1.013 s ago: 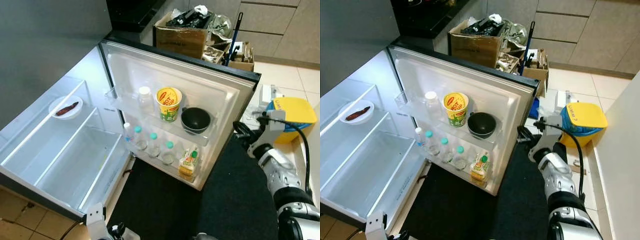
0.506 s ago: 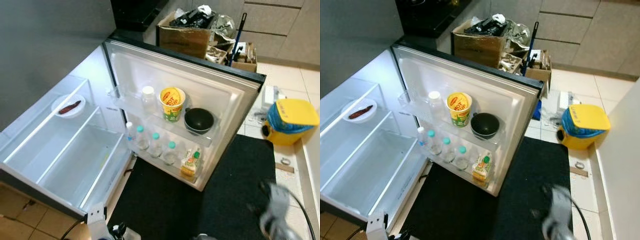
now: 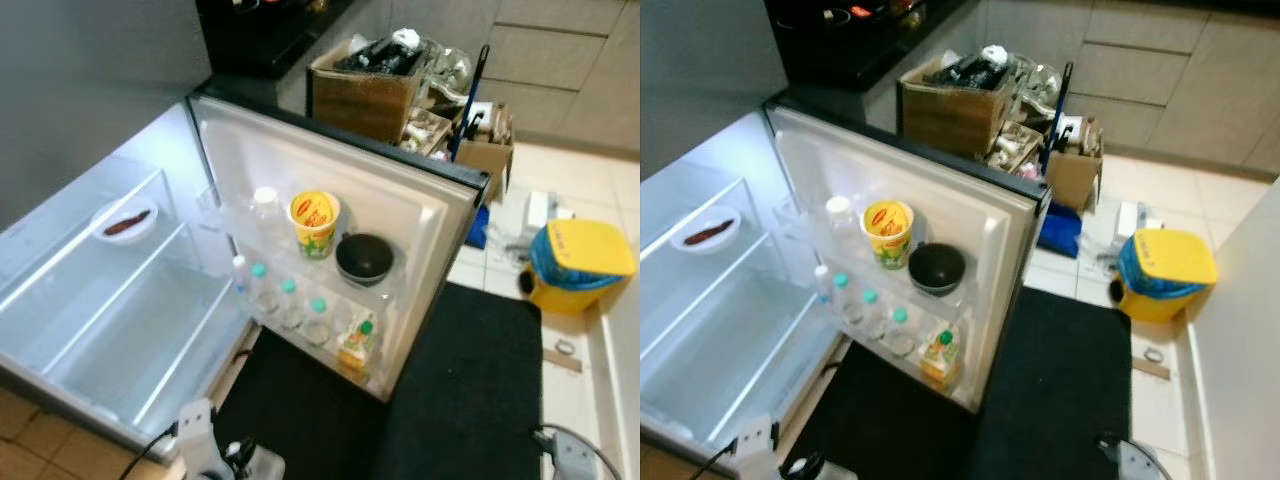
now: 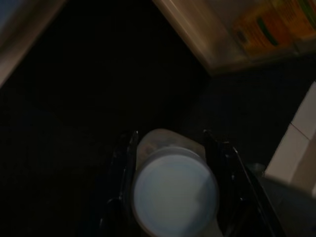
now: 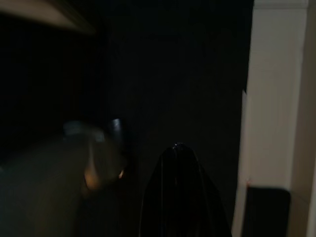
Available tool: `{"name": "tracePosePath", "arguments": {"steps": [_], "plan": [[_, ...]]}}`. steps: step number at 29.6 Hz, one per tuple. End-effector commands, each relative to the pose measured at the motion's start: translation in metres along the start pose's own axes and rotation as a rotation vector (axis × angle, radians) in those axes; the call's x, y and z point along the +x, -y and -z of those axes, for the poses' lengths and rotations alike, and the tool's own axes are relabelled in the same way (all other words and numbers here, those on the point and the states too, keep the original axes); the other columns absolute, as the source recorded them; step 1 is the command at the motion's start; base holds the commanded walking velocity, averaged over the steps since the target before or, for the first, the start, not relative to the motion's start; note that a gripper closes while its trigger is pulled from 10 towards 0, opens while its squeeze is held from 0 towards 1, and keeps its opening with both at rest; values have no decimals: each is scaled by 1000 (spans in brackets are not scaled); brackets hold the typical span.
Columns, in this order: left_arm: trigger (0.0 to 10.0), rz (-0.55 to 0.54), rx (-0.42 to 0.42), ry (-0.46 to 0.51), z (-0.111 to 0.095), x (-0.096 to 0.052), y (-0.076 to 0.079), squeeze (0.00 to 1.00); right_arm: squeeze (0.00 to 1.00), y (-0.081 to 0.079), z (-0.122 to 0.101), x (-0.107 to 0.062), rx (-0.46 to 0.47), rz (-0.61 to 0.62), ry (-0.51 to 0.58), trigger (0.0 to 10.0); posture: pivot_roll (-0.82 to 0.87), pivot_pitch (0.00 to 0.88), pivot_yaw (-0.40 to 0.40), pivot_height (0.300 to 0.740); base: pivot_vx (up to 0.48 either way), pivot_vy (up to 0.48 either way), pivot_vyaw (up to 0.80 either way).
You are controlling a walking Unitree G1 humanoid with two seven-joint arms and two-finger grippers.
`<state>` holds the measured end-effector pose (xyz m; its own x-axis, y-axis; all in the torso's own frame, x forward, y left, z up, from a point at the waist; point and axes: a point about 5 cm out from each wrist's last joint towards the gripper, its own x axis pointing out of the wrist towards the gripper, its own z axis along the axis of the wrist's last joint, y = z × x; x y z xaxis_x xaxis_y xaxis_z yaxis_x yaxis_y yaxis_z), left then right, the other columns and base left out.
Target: Restocking fridge
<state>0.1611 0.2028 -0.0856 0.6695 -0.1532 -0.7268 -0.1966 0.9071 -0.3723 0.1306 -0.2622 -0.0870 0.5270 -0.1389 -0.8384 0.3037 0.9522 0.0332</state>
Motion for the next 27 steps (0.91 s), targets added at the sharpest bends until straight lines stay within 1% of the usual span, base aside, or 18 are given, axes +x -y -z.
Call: {"name": "tracePosePath", "arguments": {"steps": [1, 3, 14, 16, 18, 20, 21, 22, 23, 24, 25, 26, 27], "plan": [[10000, -7, -20, -59, 16, -3, 0, 0, 0, 5, 10, -3, -8, 17, -43, 10000, -58, 98, 6, 740, 0, 0, 0], [10000, -38, -15, -59, 17, -4, -3, 0, 0, 5, 11, -3, -15, 14, -45, 10000, -58, 98, 5, 740, 0, 0, 0], [10000, -46, -7, -62, 19, -4, -3, 0, 0, 4, 11, -3, -29, 4, -49, 10000, -62, 103, 1, 740, 0, 0, 0], [10000, -57, -15, -47, 17, -4, -3, 0, 0, 3, 12, -3, -31, 3, -50, 10000, -62, 103, 1, 740, 0, 0, 0], [10000, -84, -46, 6, 5, -2, -6, 0, 0, 3, 13, -3, -30, 3, -50, 10000, -63, 105, 1, 740, 0, 0, 0], [10000, -84, -46, 6, 5, -2, -6, 0, 0, 3, 13, -3, -30, 3, -50, 10000, -63, 105, 1, 740, 0, 0, 0], [10000, -90, -52, 19, 1, -2, -7, 0, 0, 3, 13, -3, -31, 3, -50, 10000, -63, 105, 1, 740, 0, 0, 0], [10000, -94, -69, 66, -10, 0, -8, 0, 0, 4, 13, -3, -31, 3, -50, 10000, -63, 110, -1, 740, 0, 0, 0], [10000, -94, -69, 66, -10, 0, -8, 0, 0, 4, 13, -3, -31, 3, -50, 10000, -63, 110, -1, 740, 0, 0, 0], [10000, -97, -82, 98, -18, 1, -8, 0, 0, 4, 13, -3, -31, 3, -49, 10000, -63, 110, -1, 740, 0, 0, 0], [10000, -97, -82, 98, -18, 1, -8, 0, 0, 4, 13, -3, -31, 3, -49, 10000, -63, 110, -1, 740, 0, 0, 0], [10000, -94, -96, 145, -30, 3, -7, 0, 0, 4, 13, -3, -31, 3, -48, 10000, -63, 111, 0, 740, 0, 0, 0], [10000, -94, -96, 145, -30, 3, -7, 0, 0, 4, 13, -3, -31, 3, -48, 10000, -63, 111, 0, 740, 0, 0, 0]]}}
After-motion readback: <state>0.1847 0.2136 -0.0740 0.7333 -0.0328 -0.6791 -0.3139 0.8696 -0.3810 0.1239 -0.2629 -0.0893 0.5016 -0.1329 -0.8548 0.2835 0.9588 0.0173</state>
